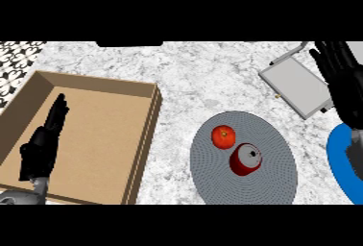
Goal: Pick the can from the placemat and place it in the tiered shelf
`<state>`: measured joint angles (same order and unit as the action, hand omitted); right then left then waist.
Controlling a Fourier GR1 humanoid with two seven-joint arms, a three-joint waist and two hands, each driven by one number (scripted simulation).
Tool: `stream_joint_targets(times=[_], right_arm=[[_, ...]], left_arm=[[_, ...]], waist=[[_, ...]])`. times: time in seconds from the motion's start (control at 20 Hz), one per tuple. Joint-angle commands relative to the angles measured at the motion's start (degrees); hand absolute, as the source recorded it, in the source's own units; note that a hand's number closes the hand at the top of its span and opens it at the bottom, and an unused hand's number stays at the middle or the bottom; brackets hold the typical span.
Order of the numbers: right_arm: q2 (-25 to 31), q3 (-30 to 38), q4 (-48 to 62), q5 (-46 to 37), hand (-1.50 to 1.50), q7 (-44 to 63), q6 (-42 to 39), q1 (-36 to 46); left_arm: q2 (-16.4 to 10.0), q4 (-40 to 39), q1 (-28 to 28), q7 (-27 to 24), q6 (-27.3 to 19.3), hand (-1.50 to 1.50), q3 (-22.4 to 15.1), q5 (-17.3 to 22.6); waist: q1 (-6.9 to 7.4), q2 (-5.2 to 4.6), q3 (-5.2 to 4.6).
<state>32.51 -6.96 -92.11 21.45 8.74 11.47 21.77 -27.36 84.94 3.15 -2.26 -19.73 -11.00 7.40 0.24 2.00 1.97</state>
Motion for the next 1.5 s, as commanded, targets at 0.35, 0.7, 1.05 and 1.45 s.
stream_joint_targets(times=[0.35,0.7,1.05,1.45], right_arm=[[14.1,4.9,3.6,-14.2,1.50,1.9,4.7,-19.7],[6.7,7.4,-5.3,-6.5,-1.50,-10.5,-0.5,-33.1],[14.2,7.4,-20.1,-2.7,-1.50,-4.3,-9.9,-40.3],[22.2,6.0,-33.2,-3.5,-1.50,19.4,-8.0,-35.8]], left_arm=[[3.4,-0.7,-8.1,13.0,3.8,0.00,1.9,12.9],[3.4,-2.4,-4.1,17.2,7.0,0.00,1.5,15.4],[3.2,-3.0,-5.5,15.5,8.8,0.00,2.3,15.7],[4.0,-3.9,-1.8,17.6,8.3,0.00,2.0,15.7]], waist=[[-5.38,-2.97,-2.40],[-3.00,-1.90,-1.98],[-2.75,-1.73,-2.16],[-1.34,-2.16,-2.25]])
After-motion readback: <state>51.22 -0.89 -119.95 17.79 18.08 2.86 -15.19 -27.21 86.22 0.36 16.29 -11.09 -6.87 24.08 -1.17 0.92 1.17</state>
